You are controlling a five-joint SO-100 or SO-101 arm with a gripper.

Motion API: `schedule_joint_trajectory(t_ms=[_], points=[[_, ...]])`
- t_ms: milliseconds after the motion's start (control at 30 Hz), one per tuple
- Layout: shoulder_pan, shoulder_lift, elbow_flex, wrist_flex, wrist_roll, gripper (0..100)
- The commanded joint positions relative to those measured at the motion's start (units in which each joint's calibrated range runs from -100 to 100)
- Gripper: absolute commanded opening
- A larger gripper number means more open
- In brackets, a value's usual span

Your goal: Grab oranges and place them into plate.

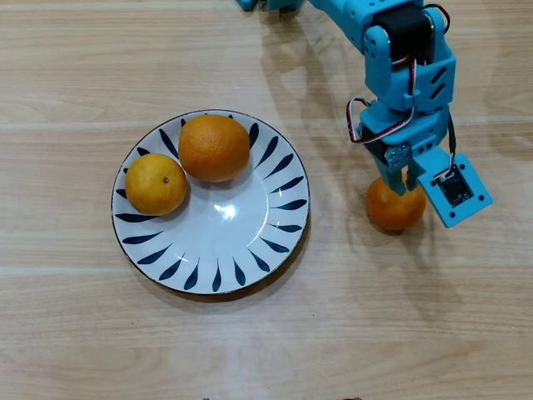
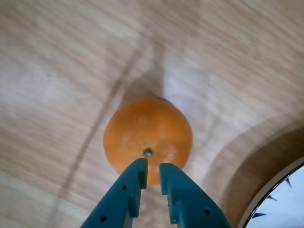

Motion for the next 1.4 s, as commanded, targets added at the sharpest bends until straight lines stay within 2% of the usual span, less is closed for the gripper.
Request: schedule_joint_trajectory(t_ms=[0, 133, 200, 300, 367, 533, 667, 1000, 1367], points=[[0.4, -0.7, -2.8, -1.3, -0.7, 4], [-0.4, -1.4, -2.7, -0.8, -4.4, 7], [-1.5, -2.5, -2.6, -0.8, -5.2, 16], [-2.6, -3.4, -2.6, -1.1, -5.2, 37], [-3.3, -3.6, -2.6, -1.2, -5.2, 42], [-4.1, -3.6, -1.8, -0.7, -6.7, 42], [-5.2, -4.4, 5.1, -1.8, -7.0, 43], [-6.1, -9.7, 28.7, -19.6, -7.1, 42], [-6.6, -9.0, 33.0, -28.3, -7.5, 42]])
